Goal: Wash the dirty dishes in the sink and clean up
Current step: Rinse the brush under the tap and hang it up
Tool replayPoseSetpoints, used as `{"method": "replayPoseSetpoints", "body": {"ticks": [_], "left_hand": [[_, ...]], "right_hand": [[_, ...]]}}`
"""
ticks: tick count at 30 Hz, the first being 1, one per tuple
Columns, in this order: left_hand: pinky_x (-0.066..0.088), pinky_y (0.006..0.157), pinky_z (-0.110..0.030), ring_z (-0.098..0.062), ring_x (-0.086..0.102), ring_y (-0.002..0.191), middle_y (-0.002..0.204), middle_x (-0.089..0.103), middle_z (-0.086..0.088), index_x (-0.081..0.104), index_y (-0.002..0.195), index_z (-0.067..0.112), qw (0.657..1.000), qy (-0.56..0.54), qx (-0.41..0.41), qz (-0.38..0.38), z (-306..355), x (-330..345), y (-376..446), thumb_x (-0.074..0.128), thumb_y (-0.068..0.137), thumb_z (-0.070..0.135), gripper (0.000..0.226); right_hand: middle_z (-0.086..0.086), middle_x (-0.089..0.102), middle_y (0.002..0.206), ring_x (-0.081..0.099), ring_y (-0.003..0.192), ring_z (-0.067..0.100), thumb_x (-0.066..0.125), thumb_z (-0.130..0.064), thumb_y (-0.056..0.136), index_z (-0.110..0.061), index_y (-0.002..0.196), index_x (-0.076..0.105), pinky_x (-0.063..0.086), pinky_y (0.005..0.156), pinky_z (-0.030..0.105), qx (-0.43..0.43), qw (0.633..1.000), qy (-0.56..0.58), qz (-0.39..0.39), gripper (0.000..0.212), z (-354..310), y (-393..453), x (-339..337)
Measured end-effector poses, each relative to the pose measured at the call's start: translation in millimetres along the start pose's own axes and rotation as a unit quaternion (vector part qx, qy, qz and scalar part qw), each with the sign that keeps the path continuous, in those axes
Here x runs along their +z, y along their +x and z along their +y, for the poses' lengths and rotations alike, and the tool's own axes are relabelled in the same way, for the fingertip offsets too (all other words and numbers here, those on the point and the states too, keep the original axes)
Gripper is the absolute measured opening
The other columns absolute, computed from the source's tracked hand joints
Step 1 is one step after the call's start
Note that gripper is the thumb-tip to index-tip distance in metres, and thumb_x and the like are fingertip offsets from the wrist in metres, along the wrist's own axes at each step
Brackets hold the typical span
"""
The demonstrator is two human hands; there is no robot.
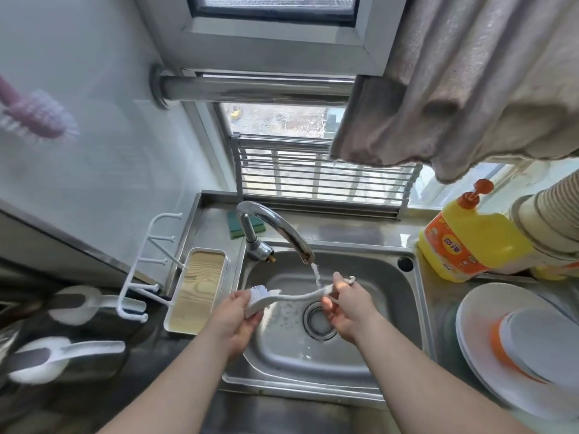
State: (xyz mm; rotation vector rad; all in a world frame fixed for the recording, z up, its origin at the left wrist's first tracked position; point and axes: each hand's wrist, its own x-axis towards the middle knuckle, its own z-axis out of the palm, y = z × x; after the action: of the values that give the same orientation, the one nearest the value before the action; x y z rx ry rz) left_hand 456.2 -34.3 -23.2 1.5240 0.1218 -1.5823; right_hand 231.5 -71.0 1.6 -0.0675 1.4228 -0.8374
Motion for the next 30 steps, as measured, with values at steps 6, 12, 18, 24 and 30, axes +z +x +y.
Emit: {"method": "replayPoseSetpoints", "body": {"ticks": [6,12,18,24,30], "left_hand": [[0.060,0.078,-0.036,-0.034,0.067,0.100,0.127,0.062,-0.028,0.055,0.121,0.012,0.983,0.170,-0.053,-0.040,-55.3,30.7,-10.3,0.061,0.094,-0.015,0.039],[0.052,0.077,-0.029,-0.019,0.058,0.086,0.109,0.069,-0.010,0.060,0.124,0.025,0.929,0.333,-0.087,-0.137,-88.5,70.1,-35.5,0.059,0.089,-0.009,0.049],[0.034,0.060,-0.028,-0.013,0.033,0.058,0.090,0.059,-0.006,0.049,0.136,0.035,0.903,0.391,-0.097,-0.150,-91.1,91.1,-51.5,0.048,0.099,-0.005,0.055],[0.048,0.073,-0.030,-0.022,0.057,0.084,0.103,0.063,-0.006,0.060,0.129,0.026,0.907,0.399,-0.052,-0.126,-97.5,90.3,-67.0,0.054,0.102,0.007,0.033],[0.043,0.061,-0.024,-0.016,0.057,0.073,0.099,0.065,-0.003,0.064,0.127,0.022,0.906,0.411,0.023,-0.098,-107.2,92.2,-77.2,0.054,0.099,0.006,0.034]], "right_hand": [[0.015,0.061,0.091,0.061,0.080,0.027,0.059,-0.020,0.106,-0.012,0.101,0.061,0.056,0.071,0.039,-0.023,0.999,-0.019,0.035,0.010,-17.4,-8.5,-88.6],[0.012,0.066,0.100,0.062,0.091,0.024,0.060,-0.013,0.104,-0.018,0.100,0.063,0.057,0.079,0.038,-0.201,0.969,-0.142,-0.004,0.007,-37.8,-44.0,-119.1],[-0.018,0.070,0.099,0.066,0.091,0.008,0.050,-0.016,0.108,-0.027,0.103,0.060,0.055,0.084,0.028,-0.350,0.854,-0.383,0.043,0.016,-33.7,-56.9,-145.3],[-0.004,0.070,0.099,0.063,0.088,0.022,0.046,-0.026,0.109,-0.029,0.101,0.055,0.047,0.076,0.039,-0.322,0.805,-0.489,0.093,0.012,-12.6,-30.9,-177.2],[-0.009,0.068,0.085,0.065,0.079,0.022,0.050,-0.025,0.107,-0.034,0.099,0.056,0.052,0.074,0.042,-0.357,0.798,-0.480,0.072,0.013,-19.0,-38.5,-180.4]]}}
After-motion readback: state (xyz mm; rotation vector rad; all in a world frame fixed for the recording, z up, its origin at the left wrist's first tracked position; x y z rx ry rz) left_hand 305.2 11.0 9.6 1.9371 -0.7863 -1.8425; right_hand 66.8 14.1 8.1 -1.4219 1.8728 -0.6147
